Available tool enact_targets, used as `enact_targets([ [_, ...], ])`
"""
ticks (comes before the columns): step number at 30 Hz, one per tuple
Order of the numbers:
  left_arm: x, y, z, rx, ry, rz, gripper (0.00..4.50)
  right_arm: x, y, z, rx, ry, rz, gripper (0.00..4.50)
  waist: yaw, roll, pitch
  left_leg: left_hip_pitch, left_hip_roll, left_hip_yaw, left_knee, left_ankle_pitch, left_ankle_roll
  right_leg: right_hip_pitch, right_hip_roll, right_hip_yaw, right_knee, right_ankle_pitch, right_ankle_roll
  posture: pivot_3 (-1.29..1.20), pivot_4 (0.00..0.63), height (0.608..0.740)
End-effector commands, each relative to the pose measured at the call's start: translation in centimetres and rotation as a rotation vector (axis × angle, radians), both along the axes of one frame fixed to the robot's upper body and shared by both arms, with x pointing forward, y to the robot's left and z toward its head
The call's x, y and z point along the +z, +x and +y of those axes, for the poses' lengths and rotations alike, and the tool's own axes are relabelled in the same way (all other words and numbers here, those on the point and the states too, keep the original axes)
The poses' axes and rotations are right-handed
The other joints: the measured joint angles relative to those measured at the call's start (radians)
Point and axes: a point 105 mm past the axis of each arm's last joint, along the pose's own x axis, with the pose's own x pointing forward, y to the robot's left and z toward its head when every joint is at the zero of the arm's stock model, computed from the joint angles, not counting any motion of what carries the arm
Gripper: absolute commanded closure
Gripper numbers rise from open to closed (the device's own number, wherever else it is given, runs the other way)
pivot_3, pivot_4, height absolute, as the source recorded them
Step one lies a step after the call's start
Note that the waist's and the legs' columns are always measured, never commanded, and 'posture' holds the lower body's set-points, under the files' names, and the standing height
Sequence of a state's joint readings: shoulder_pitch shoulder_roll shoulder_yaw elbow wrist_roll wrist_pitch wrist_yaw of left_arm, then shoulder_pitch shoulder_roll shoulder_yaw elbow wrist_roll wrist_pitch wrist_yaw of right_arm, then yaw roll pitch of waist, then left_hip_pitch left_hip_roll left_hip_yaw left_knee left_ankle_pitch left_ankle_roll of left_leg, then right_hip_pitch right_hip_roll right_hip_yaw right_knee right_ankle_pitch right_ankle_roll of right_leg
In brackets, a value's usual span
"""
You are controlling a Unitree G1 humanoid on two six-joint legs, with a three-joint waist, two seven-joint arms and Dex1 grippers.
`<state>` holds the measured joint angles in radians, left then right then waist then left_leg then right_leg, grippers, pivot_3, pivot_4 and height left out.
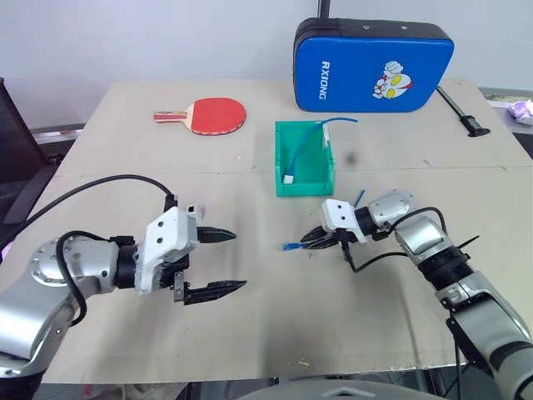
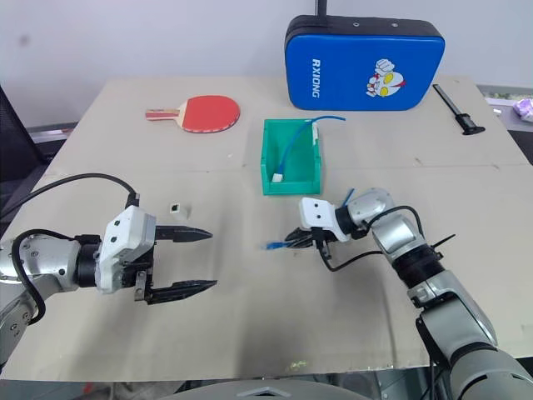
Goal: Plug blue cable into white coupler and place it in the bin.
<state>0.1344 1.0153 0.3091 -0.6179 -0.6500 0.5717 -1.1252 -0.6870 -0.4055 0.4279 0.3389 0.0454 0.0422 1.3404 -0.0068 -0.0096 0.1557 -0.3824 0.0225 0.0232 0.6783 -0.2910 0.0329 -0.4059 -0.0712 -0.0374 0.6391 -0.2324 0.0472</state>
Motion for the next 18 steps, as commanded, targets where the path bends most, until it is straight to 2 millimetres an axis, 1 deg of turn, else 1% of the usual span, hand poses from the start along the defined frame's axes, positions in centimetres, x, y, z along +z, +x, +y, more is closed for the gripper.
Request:
enact_targets([
  [1, 0.7, -0.1, -0.1, -0.004, 0.013, -0.053, 0.00, 0.9, 0.6, -0.5, -0.016, 0.005, -0.033, 2.20, 0.000, 0.000, 0.000, 0.000, 0.000, 0.000, 0.000, 0.000, 0.000, 0.000, 0.000, 0.000, 0.000, 0.000, 0.000, 0.00, 0.150, 0.728],
  [2, 0.6, -0.1, -0.1, -0.004, 0.012, -0.051, 0.00, 1.1, 0.6, -0.7, -0.023, 0.012, -0.030, 1.64, -0.001, 0.000, 0.000, -0.001, 0.000, 0.000, 0.000, 0.000, 0.000, 0.000, 0.000, 0.000, 0.000, 0.000, 0.000, 0.00, 0.150, 0.728],
  [5, 0.1, 0.1, -0.2, 0.014, 0.013, -0.044, 0.00, 2.0, 0.4, -1.6, -0.053, 0.048, -0.037, 0.19, -0.001, 0.000, 0.000, -0.001, 0.000, 0.000, 0.000, 0.000, 0.000, -0.001, 0.000, 0.001, 0.000, 0.000, 0.000, 0.00, 0.150, 0.728],
  [6, -0.7, 0.6, -0.2, 0.054, 0.014, -0.035, 0.00, 2.7, -0.3, -2.9, -0.074, 0.084, -0.010, 0.04, -0.001, 0.000, 0.000, -0.001, 0.000, 0.000, 0.000, 0.000, 0.000, -0.001, 0.000, 0.001, 0.000, 0.000, 0.000, 0.00, 0.150, 0.728],
  [8, -2.4, 1.4, -0.5, 0.101, 0.008, -0.003, 0.00, 3.9, -2.1, -5.1, -0.090, 0.144, 0.046, 0.04, 0.018, 0.002, 0.000, -0.001, 0.000, -0.001, 0.000, 0.000, 0.000, -0.001, 0.000, 0.000, -0.001, 0.000, 0.000, 0.00, 0.150, 0.728],
  [11, -4.2, 2.4, -1.5, 0.092, 0.002, 0.017, 0.00, 4.5, -3.9, -7.2, -0.148, 0.194, 0.064, 0.04, 0.027, 0.002, 0.000, -0.002, -0.001, -0.001, -0.001, -0.002, 0.003, -0.001, 0.000, 0.002, -0.001, 0.000, 0.001, 0.00, 0.150, 0.728],
  [12, -4.7, 2.7, -1.7, 0.082, 0.012, 0.017, 0.00, 4.6, -4.3, -7.7, -0.169, 0.211, 0.066, 0.04, 0.023, -0.001, 0.000, -0.002, -0.002, -0.001, -0.001, -0.002, 0.004, 0.000, 0.000, 0.002, -0.001, 0.000, 0.001, 0.00, 0.150, 0.728],
  [15, -5.8, 4.4, -3.0, 0.054, 0.005, 0.016, 0.00, 4.7, -6.1, -9.8, -0.249, 0.251, 0.080, 0.04, 0.022, -0.002, 0.000, 0.000, -0.001, -0.001, -0.001, -0.003, 0.004, 0.000, 0.001, 0.002, 0.001, 0.000, 0.000, 0.00, 0.150, 0.728],
  [18, -6.8, 5.8, -4.2, 0.027, -0.003, 0.025, 0.00, 4.4, -7.5, -11.5, -0.323, 0.237, 0.076, 0.04, 0.022, -0.001, 0.000, 0.001, -0.002, -0.001, 0.000, -0.003, 0.005, 0.001, 0.001, 0.002, 0.002, 0.000, 0.000, 0.00, 0.150, 0.728],
])
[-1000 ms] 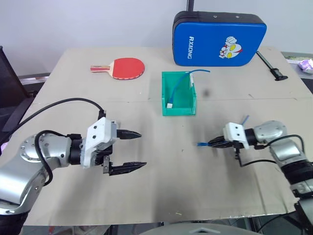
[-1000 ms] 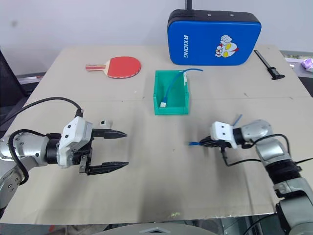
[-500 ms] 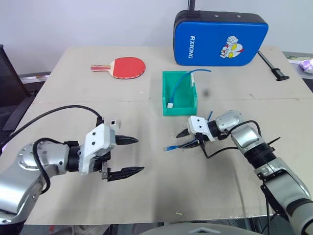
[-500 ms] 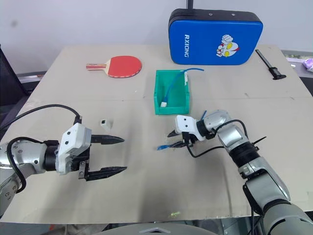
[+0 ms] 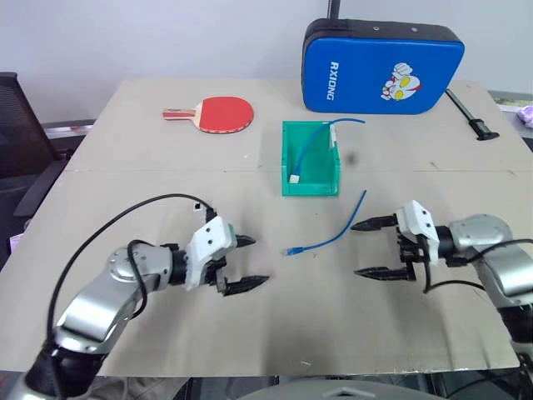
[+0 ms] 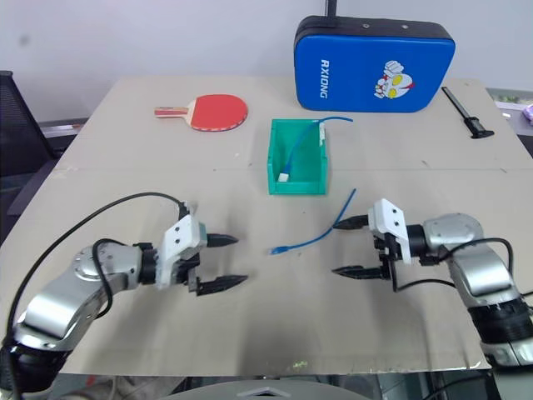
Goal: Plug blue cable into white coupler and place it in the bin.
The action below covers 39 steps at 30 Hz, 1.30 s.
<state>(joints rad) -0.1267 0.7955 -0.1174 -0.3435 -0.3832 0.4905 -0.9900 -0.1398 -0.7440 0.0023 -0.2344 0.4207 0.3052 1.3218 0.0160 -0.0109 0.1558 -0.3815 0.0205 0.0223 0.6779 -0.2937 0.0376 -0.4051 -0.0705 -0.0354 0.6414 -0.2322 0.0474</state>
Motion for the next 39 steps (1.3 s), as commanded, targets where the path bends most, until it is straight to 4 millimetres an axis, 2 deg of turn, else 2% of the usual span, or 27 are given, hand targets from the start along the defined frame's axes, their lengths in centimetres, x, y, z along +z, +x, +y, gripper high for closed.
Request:
enact_targets([
  [1, -1.2, 0.9, -1.1, -0.045, 0.024, 0.000, 0.00, 1.5, -1.2, -1.5, -0.058, 0.005, -0.067, 0.04, -0.003, 0.000, 0.000, 0.000, 0.000, 0.000, 0.000, 0.000, 0.000, 0.000, 0.000, 0.000, 0.000, 0.000, 0.000, 0.00, 0.150, 0.728],
  [5, -2.5, 1.6, -1.4, -0.073, 0.072, 0.018, 0.00, 1.3, -2.0, -2.4, -0.115, -0.015, -0.071, 0.04, -0.005, -0.001, -0.001, 0.001, 0.000, 0.001, 0.001, 0.000, 0.000, 0.000, 0.001, 0.003, 0.000, 0.000, 0.000, 0.00, 0.150, 0.728],
  [10, -3.5, 2.8, -1.1, -0.105, 0.162, 0.015, 0.00, 1.7, -2.3, -2.5, -0.181, 0.008, -0.102, 0.04, 0.005, -0.001, -0.002, 0.002, 0.000, 0.000, 0.002, 0.000, 0.000, 0.002, 0.001, 0.001, 0.000, 0.000, 0.000, 0.00, 0.150, 0.728],
  [13, -3.7, 2.9, -1.2, -0.116, 0.162, 0.021, 0.89, 2.0, -2.3, -2.6, -0.198, 0.026, -0.123, 0.00, 0.004, -0.002, -0.003, 0.003, 0.001, 0.000, 0.006, 0.000, 0.001, 0.004, 0.000, 0.001, 0.000, -0.001, -0.001, 0.00, 0.150, 0.728],
  [16, -3.9, 2.8, -1.5, -0.133, 0.161, 0.028, 2.22, 2.4, -2.3, -2.7, -0.197, 0.050, -0.137, 0.00, 0.000, -0.003, -0.004, 0.003, 0.001, 0.000, 0.007, 0.000, 0.001, 0.006, 0.000, 0.002, 0.000, -0.001, -0.001, 0.00, 0.150, 0.728],
  [18, -3.9, 2.8, -1.6, -0.138, 0.159, 0.030, 2.79, 2.5, -2.3, -2.8, -0.197, 0.066, -0.141, 0.00, -0.001, -0.003, -0.005, 0.003, 0.001, 0.000, 0.007, 0.000, 0.001, 0.006, 0.000, 0.002, 0.000, -0.001, -0.001, 0.00, 0.150, 0.728],
  [22, -4.0, 2.7, -1.6, -0.154, 0.160, 0.032, 4.46, 2.8, -2.1, -2.8, -0.199, 0.095, -0.142, 0.00, -0.001, -0.003, -0.005, 0.003, 0.001, -0.001, 0.006, 0.000, 0.001, 0.005, 0.001, 0.002, 0.000, 0.000, 0.001, 0.00, 0.150, 0.728],
  [32, -3.8, 1.6, -2.0, -0.230, 0.130, 0.033, 4.46, 2.5, -1.9, -2.1, -0.169, 0.117, -0.132, 0.00, -0.001, -0.003, -0.005, 0.003, 0.001, -0.001, 0.006, -0.001, 0.001, 0.005, 0.000, 0.002, 0.000, 0.000, 0.001, 0.00, 0.150, 0.728],
  [37, -2.5, 2.8, -2.3, -0.202, 0.062, -0.023, 4.46, 2.4, -1.7, -2.1, -0.172, 0.112, -0.140, 0.00, 0.002, -0.003, -0.005, 0.003, 0.001, 0.000, 0.006, -0.001, 0.001, 0.005, 0.000, 0.002, -0.001, 0.000, 0.001, 0.00, 0.150, 0.728],
  [39, -2.1, 2.6, -2.2, -0.229, 0.068, -0.028, 3.95, 2.4, -1.7, -2.1, -0.177, 0.115, -0.141, 0.00, 0.002, -0.003, -0.004, 0.002, 0.001, -0.001, 0.006, -0.001, 0.001, 0.005, 0.000, 0.001, 0.000, 0.000, 0.001, 0.00, 0.150, 0.728],
])
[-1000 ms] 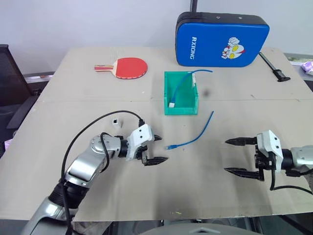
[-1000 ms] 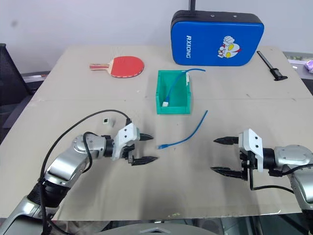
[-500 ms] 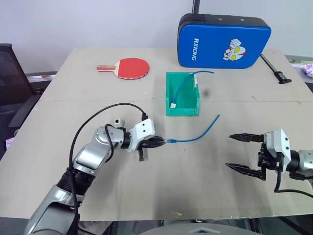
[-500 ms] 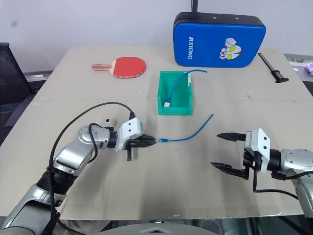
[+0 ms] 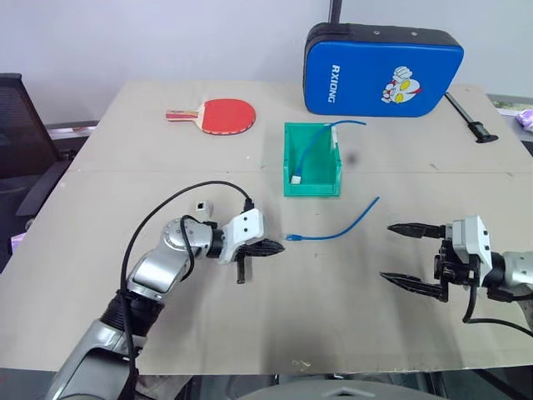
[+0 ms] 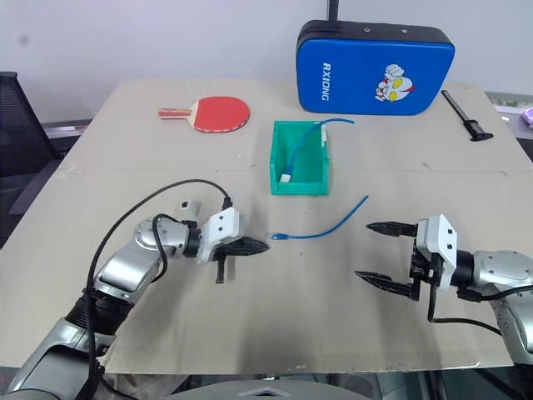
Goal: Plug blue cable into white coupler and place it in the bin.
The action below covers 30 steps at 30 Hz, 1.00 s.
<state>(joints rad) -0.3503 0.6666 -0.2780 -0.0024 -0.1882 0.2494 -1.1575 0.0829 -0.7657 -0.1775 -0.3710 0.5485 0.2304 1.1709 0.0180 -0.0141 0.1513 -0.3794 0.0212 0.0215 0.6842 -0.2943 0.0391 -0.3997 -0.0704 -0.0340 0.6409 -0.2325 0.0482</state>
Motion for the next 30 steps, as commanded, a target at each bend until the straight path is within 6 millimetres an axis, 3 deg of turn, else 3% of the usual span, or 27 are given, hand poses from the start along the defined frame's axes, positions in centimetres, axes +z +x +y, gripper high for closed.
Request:
enact_targets([
  [1, 0.0, -0.6, 0.0, -0.047, 0.009, 0.012, 3.77, 0.6, 0.1, 0.2, 0.003, 0.008, -0.038, 0.00, 0.000, 0.000, 0.000, 0.000, 0.000, 0.000, 0.000, 0.000, 0.000, 0.000, 0.000, 0.000, 0.000, 0.000, 0.000, 0.00, 0.150, 0.728],
  [4, 1.1, 0.1, 0.6, -0.041, 0.008, -0.040, 2.39, 0.6, 0.0, 0.2, -0.004, 0.008, -0.039, 0.00, -0.001, 0.000, 0.000, 0.000, 0.000, 0.000, 0.000, 0.000, 0.000, 0.000, 0.000, 0.000, 0.000, 0.000, 0.000, 0.00, 0.150, 0.728],
  [5, 1.6, 0.4, 0.9, -0.042, 0.009, -0.060, 2.34, 0.6, 0.0, 0.2, -0.007, 0.007, -0.041, 0.00, -0.001, 0.000, 0.000, 0.000, 0.000, 0.000, 0.000, 0.000, 0.000, 0.000, 0.000, 0.000, 0.000, 0.000, 0.000, 0.00, 0.150, 0.728],
  [9, 2.6, 1.4, 0.7, -0.054, 0.008, -0.105, 2.34, 0.6, 0.0, 0.2, -0.013, 0.007, -0.042, 0.00, -0.001, -0.001, 0.001, 0.000, 0.000, -0.001, 0.000, 0.000, 0.000, 0.000, 0.000, -0.001, 0.000, 0.000, 0.000, 0.00, 0.150, 0.728],
  [17, 4.6, 1.7, -0.1, -0.109, -0.113, -0.096, 2.34, 0.5, -0.1, -0.1, -0.029, 0.004, -0.046, 0.00, -0.003, -0.001, 0.001, -0.002, 0.000, 0.000, 0.000, 0.000, 0.000, -0.002, 0.000, -0.001, 0.000, 0.000, 0.000, 0.00, 0.150, 0.728],
  [23, 2.1, 3.2, -0.4, -0.087, 0.018, -0.124, 2.34, 0.3, -0.2, 0.2, -0.034, 0.010, -0.048, 0.00, -0.003, -0.001, 0.001, -0.002, -0.001, 0.000, 0.000, 0.000, 0.000, -0.002, 0.001, -0.001, 0.000, 0.000, 0.000, 0.00, 0.150, 0.728],
  [30, 0.6, 3.0, -2.0, -0.139, 0.050, -0.115, 2.34, 0.4, -0.2, 0.5, -0.046, 0.008, -0.053, 0.00, -0.002, -0.001, 0.001, -0.002, -0.001, 0.000, 0.001, 0.000, 0.000, -0.002, 0.000, 0.000, 0.000, 0.000, 0.000, 0.00, 0.150, 0.728],
])
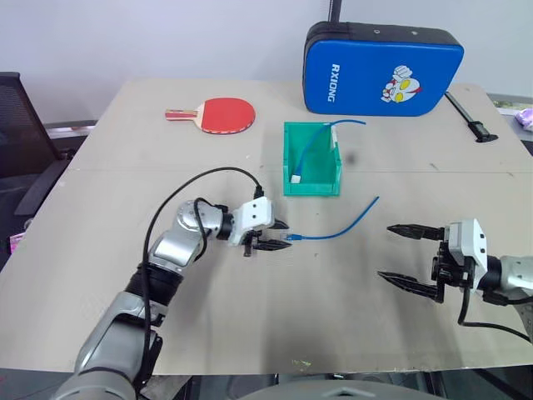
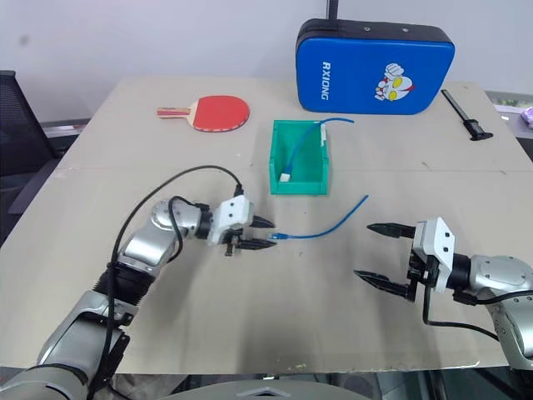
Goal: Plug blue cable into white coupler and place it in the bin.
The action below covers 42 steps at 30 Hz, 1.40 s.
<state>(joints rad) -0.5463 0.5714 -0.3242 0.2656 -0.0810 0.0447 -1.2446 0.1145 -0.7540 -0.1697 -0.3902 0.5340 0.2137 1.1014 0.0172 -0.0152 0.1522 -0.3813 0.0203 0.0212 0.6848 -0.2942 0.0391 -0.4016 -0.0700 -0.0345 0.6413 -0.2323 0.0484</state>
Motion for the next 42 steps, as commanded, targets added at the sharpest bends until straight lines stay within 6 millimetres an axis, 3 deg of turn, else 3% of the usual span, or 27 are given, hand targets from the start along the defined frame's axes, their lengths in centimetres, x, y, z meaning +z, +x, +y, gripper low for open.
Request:
enact_targets([
  [1, -0.1, -0.1, -0.5, -0.017, 0.006, -0.007, 2.34, 0.8, -0.3, 0.4, 0.010, 0.003, -0.039, 0.00, -0.001, 0.000, 0.000, 0.000, 0.000, 0.000, 0.000, 0.000, 0.000, 0.000, 0.000, 0.000, 0.000, 0.000, 0.000, 0.00, 0.150, 0.728],
  [3, -0.4, -0.2, -0.3, -0.013, 0.017, 0.000, 2.34, 0.8, -0.3, 0.4, 0.006, 0.003, -0.039, 0.00, -0.001, 0.000, 0.000, 0.000, 0.000, 0.000, 0.000, 0.000, 0.000, 0.000, 0.000, 0.000, 0.000, 0.000, 0.000, 0.00, 0.150, 0.728],
  [4, -0.5, -0.2, -0.2, -0.011, 0.024, 0.000, 2.58, 0.8, -0.3, 0.4, 0.005, 0.003, -0.039, 0.00, -0.001, 0.000, 0.000, 0.000, 0.000, 0.000, 0.000, 0.000, 0.000, 0.000, 0.000, 0.000, 0.000, 0.000, 0.000, 0.00, 0.150, 0.728],
  [6, -0.8, -0.3, 0.2, -0.008, 0.045, 0.002, 3.14, 0.8, -0.4, 0.4, 0.004, 0.003, -0.038, 0.00, -0.001, 0.000, 0.000, 0.000, 0.000, 0.000, 0.000, 0.000, 0.000, 0.000, 0.000, 0.000, 0.000, 0.000, 0.000, 0.00, 0.150, 0.728],
  [9, -1.0, -0.4, 0.6, -0.010, 0.066, 0.004, 4.44, 0.7, -0.3, 0.3, 0.003, 0.003, -0.036, 0.00, -0.002, 0.000, 0.000, 0.001, 0.000, 0.000, 0.000, 0.000, 0.000, 0.000, 0.000, 0.000, 0.000, 0.000, 0.000, 0.00, 0.150, 0.728],
  [15, -0.2, -0.9, 0.2, -0.016, 0.005, 0.037, 4.44, 0.3, -0.3, 0.5, 0.001, 0.015, -0.018, 0.00, -0.005, 0.000, 0.000, 0.001, 0.001, 0.000, 0.000, 0.000, 0.000, 0.000, 0.001, 0.001, 0.000, 0.000, 0.000, 0.00, 0.150, 0.728],
  [19, 2.9, -1.2, -1.9, 0.005, -0.211, 0.111, 4.44, 0.2, -0.7, 1.7, -0.029, 0.131, 0.099, 0.00, -0.001, 0.000, 0.000, 0.000, 0.002, 0.000, 0.000, 0.000, 0.000, 0.000, 0.001, 0.000, 0.001, 0.000, 0.000, 0.00, 0.150, 0.728],
  [24, 6.6, -2.4, -3.9, 0.004, -0.455, 0.269, 4.44, 0.1, -2.2, 3.7, -0.033, 0.344, 0.365, 0.00, -0.002, 0.000, 0.000, -0.001, 0.002, -0.002, 0.001, 0.000, 0.000, 0.000, -0.001, -0.001, 0.000, 0.000, 0.000, 0.00, 0.150, 0.728],
  [27, 7.7, -3.0, -4.5, 0.012, -0.539, 0.338, 4.44, 0.8, -1.7, 4.6, -0.046, 0.461, 0.430, 0.00, -0.006, 0.000, 0.000, 0.000, 0.002, -0.002, 0.000, 0.000, 0.000, 0.000, 0.000, 0.000, 0.001, 0.000, 0.000, 0.00, 0.150, 0.728],
  [35, 8.9, -4.9, -5.8, -0.021, -0.648, 0.510, 4.44, 4.9, 1.1, 7.6, -0.021, 0.741, 0.404, 0.00, -0.003, 0.000, 0.000, 0.001, 0.002, -0.002, 0.000, 0.000, 0.000, 0.000, 0.001, 0.001, 0.002, 0.000, 0.000, 0.00, 0.150, 0.728],
  [41, 10.3, -4.8, -6.4, -0.013, -0.731, 0.551, 4.44, 6.1, 1.7, 9.5, 0.022, 0.797, 0.398, 0.00, -0.003, 0.000, 0.000, -0.001, 0.001, -0.002, 0.000, 0.000, 0.000, 0.000, 0.000, 0.001, 0.000, 0.000, 0.000, 0.00, 0.150, 0.728],
  [42, 10.5, -4.8, -6.4, -0.014, -0.738, 0.555, 4.50, 6.3, 1.8, 9.6, 0.020, 0.810, 0.394, 0.59, -0.005, 0.000, 0.000, -0.001, 0.000, -0.001, 0.000, 0.000, 0.000, 0.000, 0.000, 0.001, 0.000, 0.000, 0.000, 0.00, 0.150, 0.728],
])
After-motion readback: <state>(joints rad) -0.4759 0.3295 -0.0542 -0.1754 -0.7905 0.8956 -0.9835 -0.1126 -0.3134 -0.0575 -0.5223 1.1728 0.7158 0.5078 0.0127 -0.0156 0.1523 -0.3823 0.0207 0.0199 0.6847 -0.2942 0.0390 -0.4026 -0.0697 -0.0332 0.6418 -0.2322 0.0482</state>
